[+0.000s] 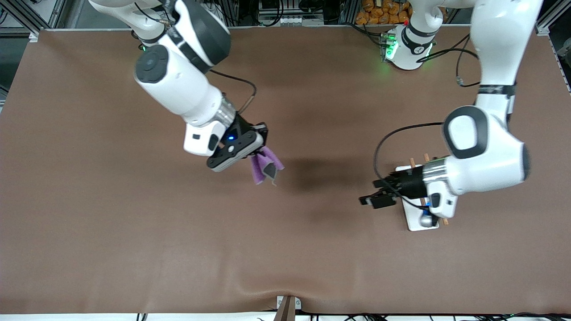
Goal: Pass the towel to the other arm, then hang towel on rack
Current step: 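Lift the towel with the right gripper while the left gripper approaches, then grasp the towel with the left gripper beside the right gripper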
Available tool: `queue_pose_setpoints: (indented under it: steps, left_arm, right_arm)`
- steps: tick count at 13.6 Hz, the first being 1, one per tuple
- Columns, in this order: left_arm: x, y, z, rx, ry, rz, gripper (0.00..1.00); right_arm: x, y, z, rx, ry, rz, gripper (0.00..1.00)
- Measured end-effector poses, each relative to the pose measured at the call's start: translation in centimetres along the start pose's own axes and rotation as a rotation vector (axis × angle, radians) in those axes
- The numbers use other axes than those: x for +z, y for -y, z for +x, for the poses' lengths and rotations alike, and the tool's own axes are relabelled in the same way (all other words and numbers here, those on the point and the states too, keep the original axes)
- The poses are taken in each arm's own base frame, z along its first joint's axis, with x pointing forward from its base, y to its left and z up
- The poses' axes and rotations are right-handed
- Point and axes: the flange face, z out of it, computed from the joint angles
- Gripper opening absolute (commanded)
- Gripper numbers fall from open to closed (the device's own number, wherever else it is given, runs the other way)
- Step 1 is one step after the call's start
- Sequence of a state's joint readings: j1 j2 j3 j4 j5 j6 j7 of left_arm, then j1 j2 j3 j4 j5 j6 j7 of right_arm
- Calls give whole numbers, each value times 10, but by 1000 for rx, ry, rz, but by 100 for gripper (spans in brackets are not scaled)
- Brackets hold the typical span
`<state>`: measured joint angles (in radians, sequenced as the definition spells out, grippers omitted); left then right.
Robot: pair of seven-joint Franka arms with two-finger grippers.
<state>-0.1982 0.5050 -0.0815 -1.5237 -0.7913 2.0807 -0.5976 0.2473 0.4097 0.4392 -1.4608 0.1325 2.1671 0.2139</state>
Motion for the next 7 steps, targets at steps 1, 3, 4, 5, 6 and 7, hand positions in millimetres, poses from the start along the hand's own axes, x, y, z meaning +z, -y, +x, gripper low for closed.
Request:
queue_pose_setpoints:
  steps: [1, 3, 4, 5, 6, 7]
  left_arm:
    - [10, -2, -5, -40, 5, 7, 100]
    - [23, -1, -9, -130, 16, 24, 100]
    - [32, 5, -11, -161, 25, 41, 100]
    - [45, 11, -13, -183, 37, 63, 100]
    - [57, 18, -16, -208, 47, 84, 100]
    - [67, 22, -19, -250, 54, 102, 100]
  right_arm:
    - [6, 9, -1, 35, -7, 10, 0]
    - [17, 32, -6, 100, -19, 30, 0]
    - [18, 40, -8, 134, -25, 37, 0]
    - [19, 45, -9, 162, -26, 41, 0]
    - [20, 48, -10, 193, -24, 44, 0]
    - [20, 51, -11, 228, -26, 50, 0]
